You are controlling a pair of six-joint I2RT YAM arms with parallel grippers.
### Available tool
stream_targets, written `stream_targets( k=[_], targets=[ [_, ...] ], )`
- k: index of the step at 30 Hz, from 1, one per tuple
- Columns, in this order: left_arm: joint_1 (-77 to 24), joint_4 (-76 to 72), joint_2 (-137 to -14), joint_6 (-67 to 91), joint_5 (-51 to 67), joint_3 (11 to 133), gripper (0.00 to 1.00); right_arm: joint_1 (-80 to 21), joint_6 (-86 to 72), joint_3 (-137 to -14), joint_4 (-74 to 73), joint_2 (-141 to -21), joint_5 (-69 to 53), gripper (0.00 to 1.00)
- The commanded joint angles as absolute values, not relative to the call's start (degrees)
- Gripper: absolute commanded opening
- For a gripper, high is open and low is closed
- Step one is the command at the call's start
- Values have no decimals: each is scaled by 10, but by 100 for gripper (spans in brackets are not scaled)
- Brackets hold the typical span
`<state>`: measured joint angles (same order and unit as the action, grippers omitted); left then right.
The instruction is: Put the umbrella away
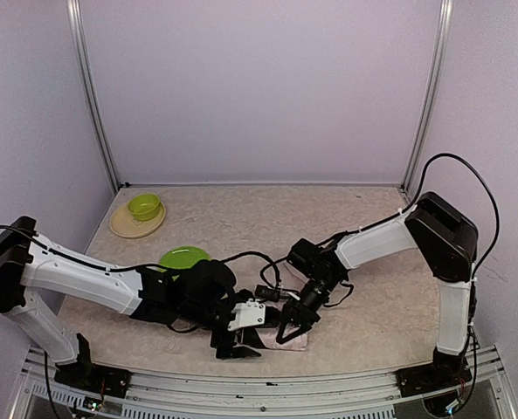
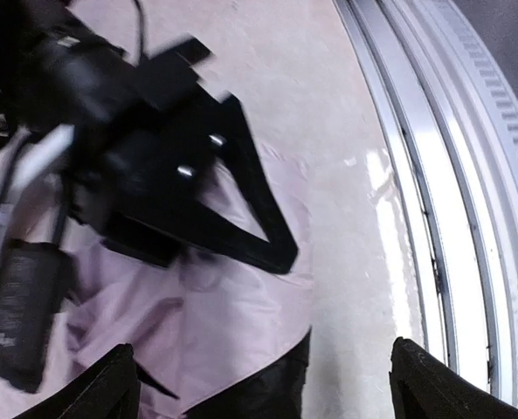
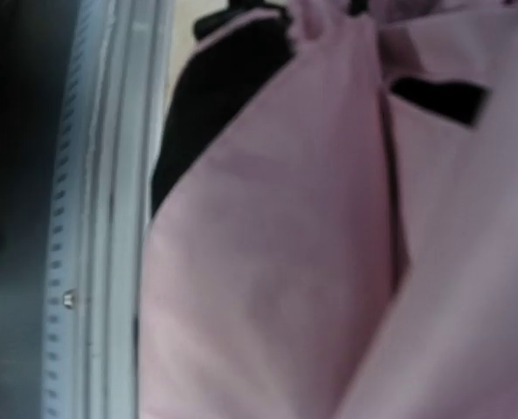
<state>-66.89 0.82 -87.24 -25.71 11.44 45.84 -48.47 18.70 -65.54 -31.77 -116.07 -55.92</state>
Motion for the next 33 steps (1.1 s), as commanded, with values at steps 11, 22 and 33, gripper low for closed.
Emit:
stream_targets(
  k=[11, 22, 33],
  targets=[
    [-718, 60, -1055, -304, 5, 517, 85, -456, 108, -664, -320, -1205, -509, 1],
    [-690, 207, -1153, -279, 59, 595, 30, -383, 63, -630, -274, -1104, -485, 53],
    [-570, 360, -1272, -224, 320, 721, 30, -367, 90, -407, -76, -734, -244, 66]
  ],
)
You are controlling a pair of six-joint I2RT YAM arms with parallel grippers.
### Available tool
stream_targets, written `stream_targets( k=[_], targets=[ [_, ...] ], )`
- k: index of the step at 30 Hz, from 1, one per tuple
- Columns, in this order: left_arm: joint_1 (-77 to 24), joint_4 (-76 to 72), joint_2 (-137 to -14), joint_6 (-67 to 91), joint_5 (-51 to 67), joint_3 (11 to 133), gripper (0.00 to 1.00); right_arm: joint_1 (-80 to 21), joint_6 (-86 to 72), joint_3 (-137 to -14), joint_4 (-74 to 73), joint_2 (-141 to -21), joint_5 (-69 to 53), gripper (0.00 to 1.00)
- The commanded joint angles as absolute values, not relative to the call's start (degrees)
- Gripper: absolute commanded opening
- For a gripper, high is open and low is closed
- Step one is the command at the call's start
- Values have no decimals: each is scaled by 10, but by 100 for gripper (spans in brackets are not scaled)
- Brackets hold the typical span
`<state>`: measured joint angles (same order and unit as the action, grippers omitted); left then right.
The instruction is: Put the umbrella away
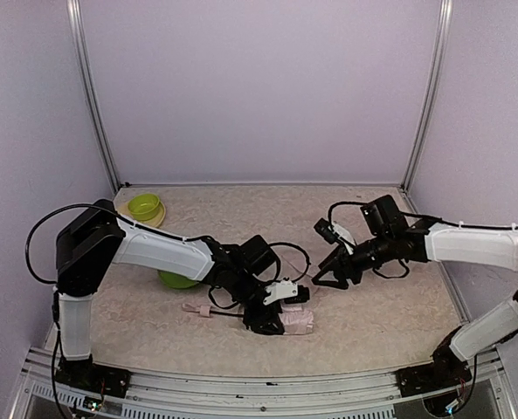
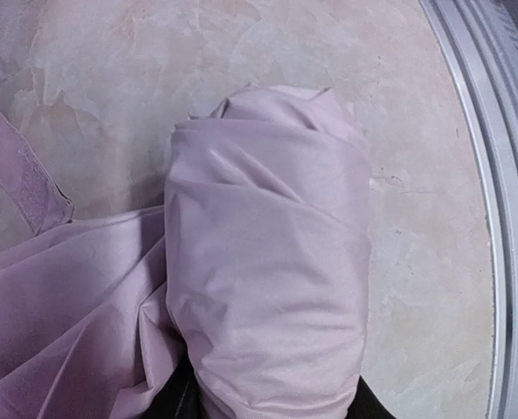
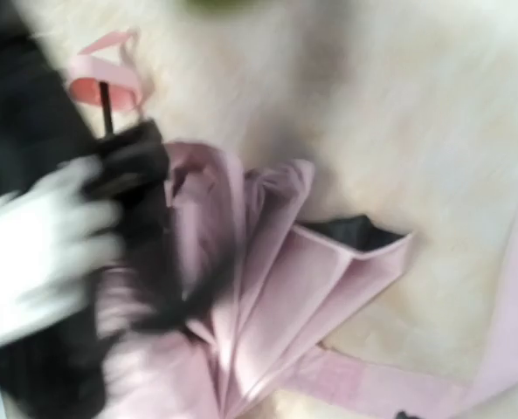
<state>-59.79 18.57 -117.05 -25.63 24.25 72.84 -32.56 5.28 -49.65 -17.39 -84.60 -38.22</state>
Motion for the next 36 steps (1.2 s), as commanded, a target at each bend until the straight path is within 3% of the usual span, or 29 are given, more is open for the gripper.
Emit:
stream_targets(
  k=[1, 5, 8, 11, 15, 25, 30, 33, 36],
  targets=[
    [-565, 366, -1279, -223, 326, 726, 30, -389, 114, -380, -60, -697, -213, 67],
    [-549, 384, -1295, -217, 340, 744, 31, -496, 210, -296, -17, -581, -88, 69],
    [-548, 388, -1297, -216, 341, 750, 31, -585, 282, -254, 36, -561, -22, 69],
    [-550, 389, -1295, -215, 341, 749, 32, -656, 348, -256, 79, -617, 60, 72],
    [-550, 392, -1298, -215, 339, 746, 32, -676, 386, -312, 78, -732, 115, 76],
    [-550, 388, -1299, -220, 351, 743, 32, -677, 432, -351, 68, -869, 104, 75],
    [-551, 386, -1299, -225, 364, 745, 32, -677, 397, -381, 45, -923, 89, 61],
    [-550, 371, -1286, -232, 397, 739, 33, -677, 370, -395, 38, -939, 79, 37],
    [-541, 335, -1265, -218, 422, 725, 45, -676, 348, -408, 12, -949, 67, 15]
  ],
)
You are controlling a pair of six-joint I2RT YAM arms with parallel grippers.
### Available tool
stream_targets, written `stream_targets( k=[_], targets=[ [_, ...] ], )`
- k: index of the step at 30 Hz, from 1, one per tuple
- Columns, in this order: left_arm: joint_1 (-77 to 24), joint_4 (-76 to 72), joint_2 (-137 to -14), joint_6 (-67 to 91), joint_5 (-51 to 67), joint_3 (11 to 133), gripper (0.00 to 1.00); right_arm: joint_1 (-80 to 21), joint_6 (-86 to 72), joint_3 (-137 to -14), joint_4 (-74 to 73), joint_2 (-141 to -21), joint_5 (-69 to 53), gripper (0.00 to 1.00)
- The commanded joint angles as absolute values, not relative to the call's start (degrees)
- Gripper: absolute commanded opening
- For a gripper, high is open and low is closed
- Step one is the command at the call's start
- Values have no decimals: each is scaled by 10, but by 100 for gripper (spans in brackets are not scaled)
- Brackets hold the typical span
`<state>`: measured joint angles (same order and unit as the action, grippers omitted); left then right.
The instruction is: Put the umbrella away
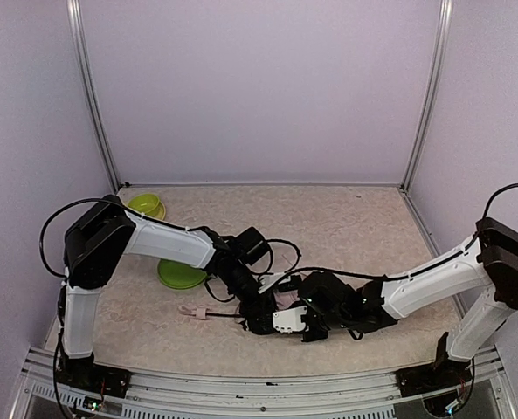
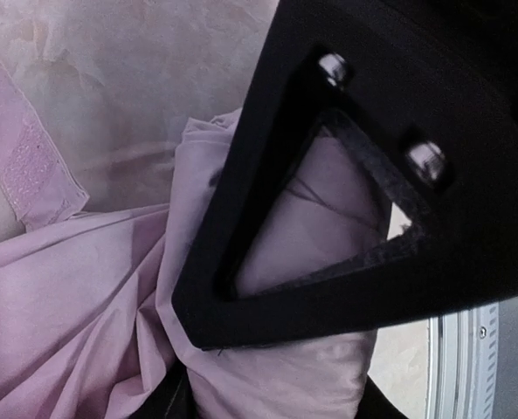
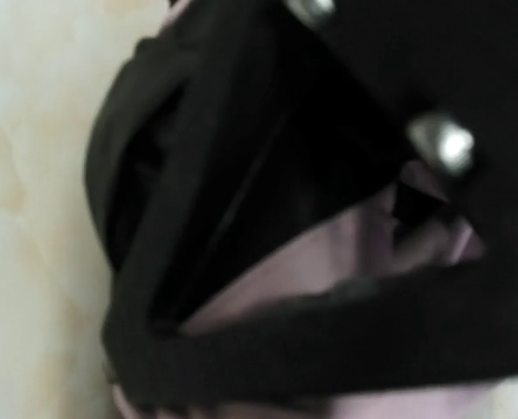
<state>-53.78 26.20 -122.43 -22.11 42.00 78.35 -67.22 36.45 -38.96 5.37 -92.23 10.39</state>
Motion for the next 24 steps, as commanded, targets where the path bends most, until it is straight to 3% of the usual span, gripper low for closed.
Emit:
stream_targets(
  k=[1, 4, 6, 7, 12, 18, 24],
  targets=[
    [-535, 316, -1254, -204, 424, 718, 50, -676, 340, -412, -1, -950, 57, 10],
    [-511, 222, -1202, -151, 413, 684, 67, -670, 312, -422, -54, -951, 4, 3],
    [-490, 145, -1150, -108, 395, 646, 92, -658, 287, -434, -92, -959, -29, 0],
    [-484, 104, -1119, -88, 386, 623, 98, -650, 272, -440, -108, -962, -45, 0],
    [-439, -60, -974, -6, 338, 514, 99, -615, 234, -454, -155, -984, -106, 0],
    [-427, -115, -840, 7, 231, 443, 99, -572, 190, -495, -212, -1022, -173, 0],
    [-517, -85, -749, -124, 136, 410, 92, -514, 122, -580, -323, -1095, -264, 0]
  ],
)
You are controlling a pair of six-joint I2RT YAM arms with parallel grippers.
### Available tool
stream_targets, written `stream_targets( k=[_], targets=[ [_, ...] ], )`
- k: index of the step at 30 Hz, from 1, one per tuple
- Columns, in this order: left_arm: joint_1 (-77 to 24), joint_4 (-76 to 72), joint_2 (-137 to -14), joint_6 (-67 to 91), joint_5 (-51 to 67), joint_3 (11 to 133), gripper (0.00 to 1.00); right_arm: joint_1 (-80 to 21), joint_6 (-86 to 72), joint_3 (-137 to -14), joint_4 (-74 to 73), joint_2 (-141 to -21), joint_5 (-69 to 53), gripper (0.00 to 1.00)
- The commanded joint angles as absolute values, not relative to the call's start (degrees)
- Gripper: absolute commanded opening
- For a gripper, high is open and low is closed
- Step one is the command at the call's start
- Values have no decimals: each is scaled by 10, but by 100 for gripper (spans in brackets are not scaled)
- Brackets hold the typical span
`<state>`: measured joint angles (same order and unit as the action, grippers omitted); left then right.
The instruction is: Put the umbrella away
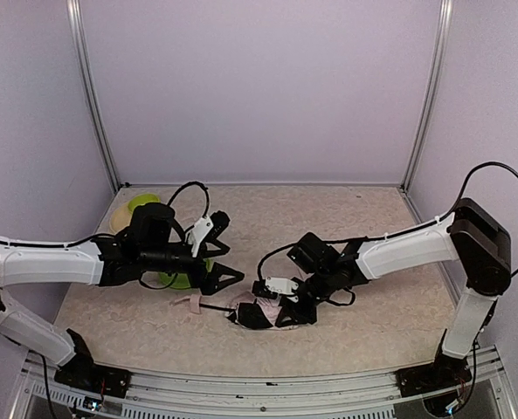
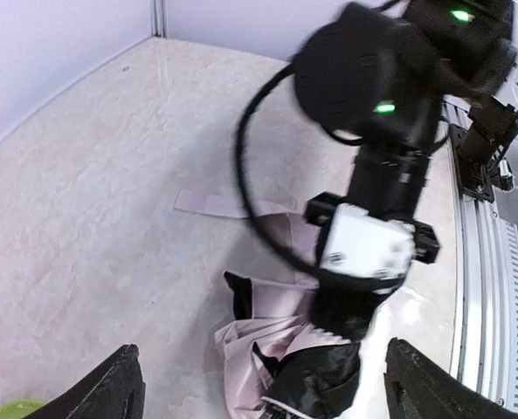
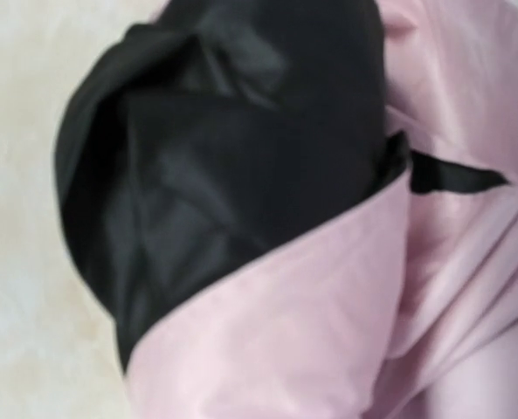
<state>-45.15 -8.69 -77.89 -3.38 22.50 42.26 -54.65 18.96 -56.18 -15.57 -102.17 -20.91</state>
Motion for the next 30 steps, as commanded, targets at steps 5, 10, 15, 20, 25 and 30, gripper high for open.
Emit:
stream_targets(
  k=[5, 10, 15, 20, 25, 30],
  targets=[
    [-613, -16, -808, -233, 89, 428, 96, -484, 108, -593, -358, -1118, -362, 0],
    [-693, 26, -935, -306, -23, 477, 99, -479, 119, -598, -363, -1125, -429, 0],
    [-719, 16, -1002, -335, -69, 515, 99, -477, 133, -604, -372, -1132, -455, 0],
    [-728, 65, -1045, -346, -71, 537, 98, -464, 131, -610, -376, -1135, -469, 0],
    [-736, 180, -1096, -345, -100, 563, 96, -438, 123, -613, -360, -1119, -500, 0],
    [-737, 188, -1140, -351, -91, 581, 89, -434, 135, -635, -369, -1126, -525, 0]
  ],
)
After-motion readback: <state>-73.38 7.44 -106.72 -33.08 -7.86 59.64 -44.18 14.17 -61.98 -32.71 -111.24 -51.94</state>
